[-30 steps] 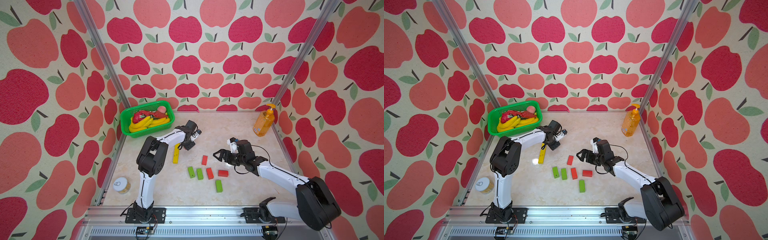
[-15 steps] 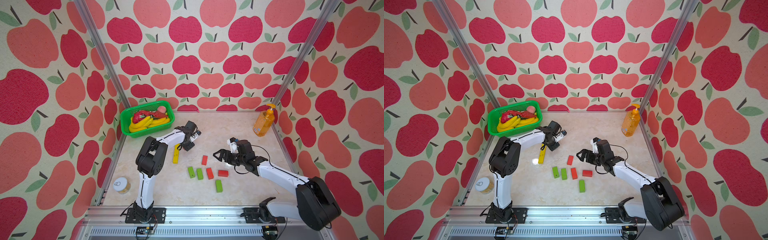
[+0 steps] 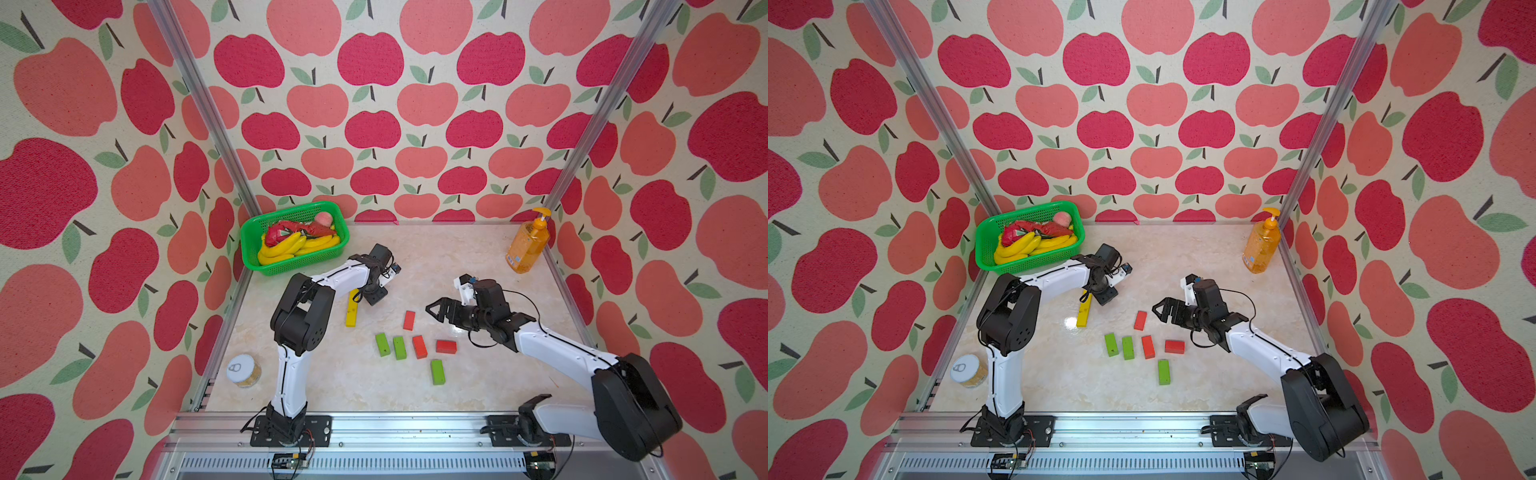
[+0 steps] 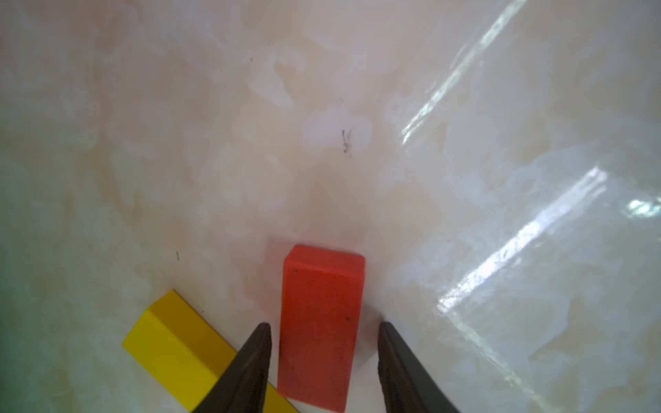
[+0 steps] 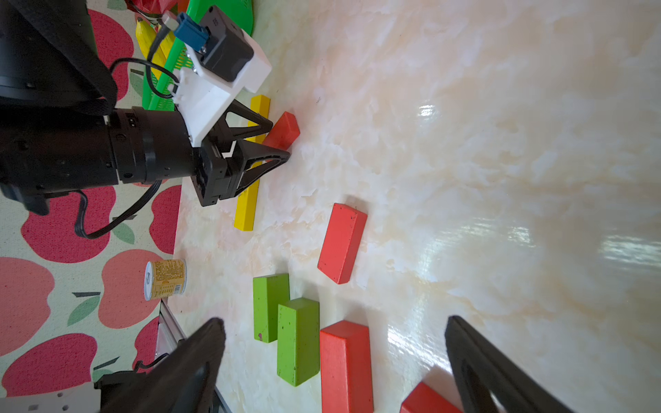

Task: Assemble the letter k with building blocks
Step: Assemble the building block at the center of the board.

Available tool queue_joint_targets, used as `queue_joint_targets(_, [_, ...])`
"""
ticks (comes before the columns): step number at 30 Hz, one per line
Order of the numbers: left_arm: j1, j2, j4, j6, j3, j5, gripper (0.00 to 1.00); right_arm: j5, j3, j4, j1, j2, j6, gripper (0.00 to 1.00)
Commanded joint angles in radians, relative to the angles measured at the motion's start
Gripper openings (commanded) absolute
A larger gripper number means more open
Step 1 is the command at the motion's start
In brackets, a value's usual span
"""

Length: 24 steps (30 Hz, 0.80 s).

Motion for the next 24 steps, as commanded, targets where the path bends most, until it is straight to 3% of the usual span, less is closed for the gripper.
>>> queue_joint_targets(1, [0.004,-0.001,-0.044,0.008,-0.012,-0.005,0.6,-0.011,0.003,0.007,0.004,-0.009,0.006,0.99])
queue_joint_targets(24, [-0.019,0.104,-0.083,-0.023,0.093,0.013,0.58,-0.007,-0.01,0.015,0.004,-0.004,0.008,0.99])
